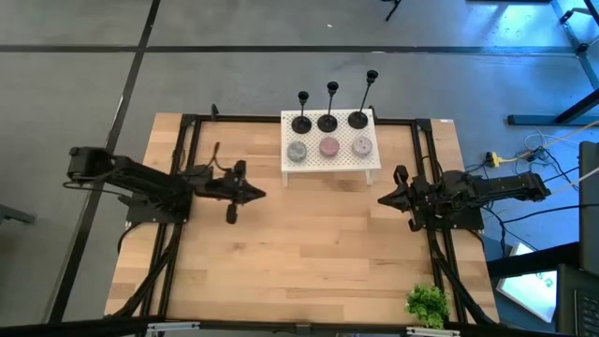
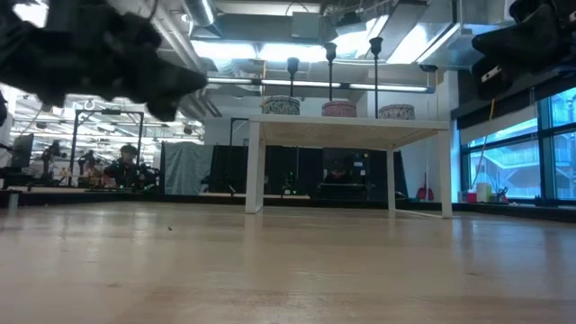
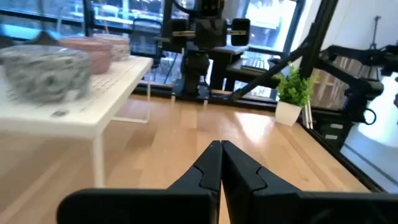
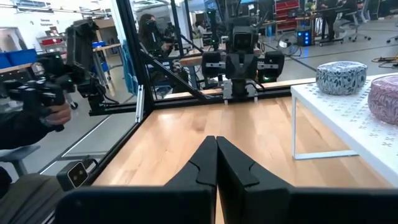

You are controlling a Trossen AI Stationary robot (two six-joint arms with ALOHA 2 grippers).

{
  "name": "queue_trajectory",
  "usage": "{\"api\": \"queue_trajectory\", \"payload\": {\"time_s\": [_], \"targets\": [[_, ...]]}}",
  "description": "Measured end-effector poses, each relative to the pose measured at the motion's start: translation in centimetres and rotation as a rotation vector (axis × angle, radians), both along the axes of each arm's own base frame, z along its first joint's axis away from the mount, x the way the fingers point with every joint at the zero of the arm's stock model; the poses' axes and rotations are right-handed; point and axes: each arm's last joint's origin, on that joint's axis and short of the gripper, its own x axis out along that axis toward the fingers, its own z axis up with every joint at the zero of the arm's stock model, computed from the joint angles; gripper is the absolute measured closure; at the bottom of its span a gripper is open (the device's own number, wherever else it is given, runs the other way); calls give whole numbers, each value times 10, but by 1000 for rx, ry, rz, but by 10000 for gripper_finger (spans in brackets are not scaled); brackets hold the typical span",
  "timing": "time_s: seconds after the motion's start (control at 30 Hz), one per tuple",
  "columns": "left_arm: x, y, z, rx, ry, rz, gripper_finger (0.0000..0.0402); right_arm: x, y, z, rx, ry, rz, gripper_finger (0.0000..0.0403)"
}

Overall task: Pick & Place candle stick holders
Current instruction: Return to Home Position

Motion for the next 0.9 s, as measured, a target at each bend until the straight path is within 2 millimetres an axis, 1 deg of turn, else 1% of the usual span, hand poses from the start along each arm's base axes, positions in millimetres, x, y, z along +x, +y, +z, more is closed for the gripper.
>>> {"api": "queue_trajectory", "payload": {"time_s": [0.1, 0.2, 0.3, 0.4, 0.57, 0.73, 0.9], "targets": [[-18, -1, -5, -13, -24, 12, 400, 0, 0, 0, -2, -1, 0, 402], [-29, -2, -5, -7, -58, 14, 400, 0, 0, 0, -4, -1, 0, 402], [-33, -2, -5, 19, -35, 25, 400, 0, 0, 0, -6, -1, 0, 402], [-36, -1, -9, 58, 24, 45, 400, 0, 0, 0, -7, 0, 0, 402], [-41, -2, -13, 65, 89, 52, 400, 0, 0, -1, -4, 6, 0, 402], [-47, -1, -13, 72, 119, 79, 400, 0, 0, -3, -6, 31, 0, 402], [-53, -1, -9, 85, 99, 87, 400, 0, 0, -3, -5, 32, 1, 402]]}}
